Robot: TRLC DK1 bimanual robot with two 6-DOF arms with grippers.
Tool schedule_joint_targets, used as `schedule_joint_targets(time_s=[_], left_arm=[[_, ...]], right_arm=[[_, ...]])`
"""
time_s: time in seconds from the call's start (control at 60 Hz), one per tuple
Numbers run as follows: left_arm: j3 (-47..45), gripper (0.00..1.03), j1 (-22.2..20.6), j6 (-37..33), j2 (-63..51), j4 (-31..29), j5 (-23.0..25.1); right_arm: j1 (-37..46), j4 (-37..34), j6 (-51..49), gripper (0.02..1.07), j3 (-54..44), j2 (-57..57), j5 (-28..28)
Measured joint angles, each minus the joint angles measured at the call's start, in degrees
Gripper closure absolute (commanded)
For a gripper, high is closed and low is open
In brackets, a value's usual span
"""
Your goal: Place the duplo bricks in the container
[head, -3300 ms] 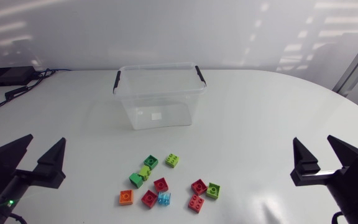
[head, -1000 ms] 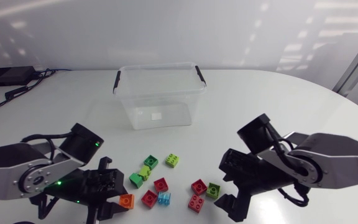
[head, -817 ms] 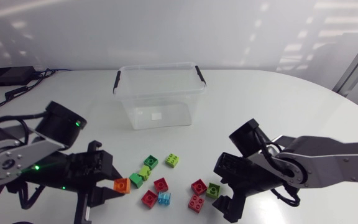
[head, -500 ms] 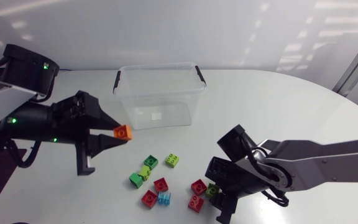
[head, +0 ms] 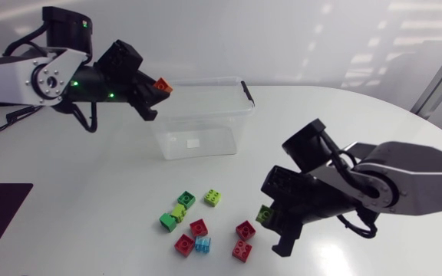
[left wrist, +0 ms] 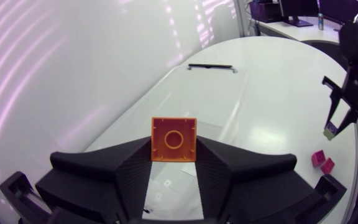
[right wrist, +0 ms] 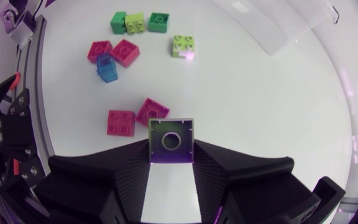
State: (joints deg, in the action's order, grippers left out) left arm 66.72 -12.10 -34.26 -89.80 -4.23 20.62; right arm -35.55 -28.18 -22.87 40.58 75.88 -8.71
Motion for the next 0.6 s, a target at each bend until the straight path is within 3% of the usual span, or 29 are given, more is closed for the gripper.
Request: schedule_joint_targets(time_s=[0.067, 0.167, 0.217, 0.467, 0.6], left_arm=[[3.28, 0.57, 0.04, 1.03, -3.85, 0.85, -1.57], [7.45, 0.17, 0.04, 1.75, -9.55, 1.38, -4.04], [8.26, 0.06, 0.04, 2.01, -11.54, 1.40, -4.70], [4.79, 0.06, 0.33, 2.82, -7.26, 0.00, -5.46], [-0.28, 0.06, 0.09, 2.75, 2.80, -6.29, -5.53]], right_arm=[[0.04, -0.79, 0.68, 0.80, 2.16, -0.44, 0.00], [0.15, -1.88, 1.66, 0.80, 5.92, -0.52, 0.26], [0.42, -2.23, 1.90, 0.80, 7.78, -0.50, 0.61], [4.22, -2.95, 3.21, 0.80, 20.96, 3.78, 1.09], [5.62, -2.91, 4.11, 0.79, 28.22, 8.90, 1.11]])
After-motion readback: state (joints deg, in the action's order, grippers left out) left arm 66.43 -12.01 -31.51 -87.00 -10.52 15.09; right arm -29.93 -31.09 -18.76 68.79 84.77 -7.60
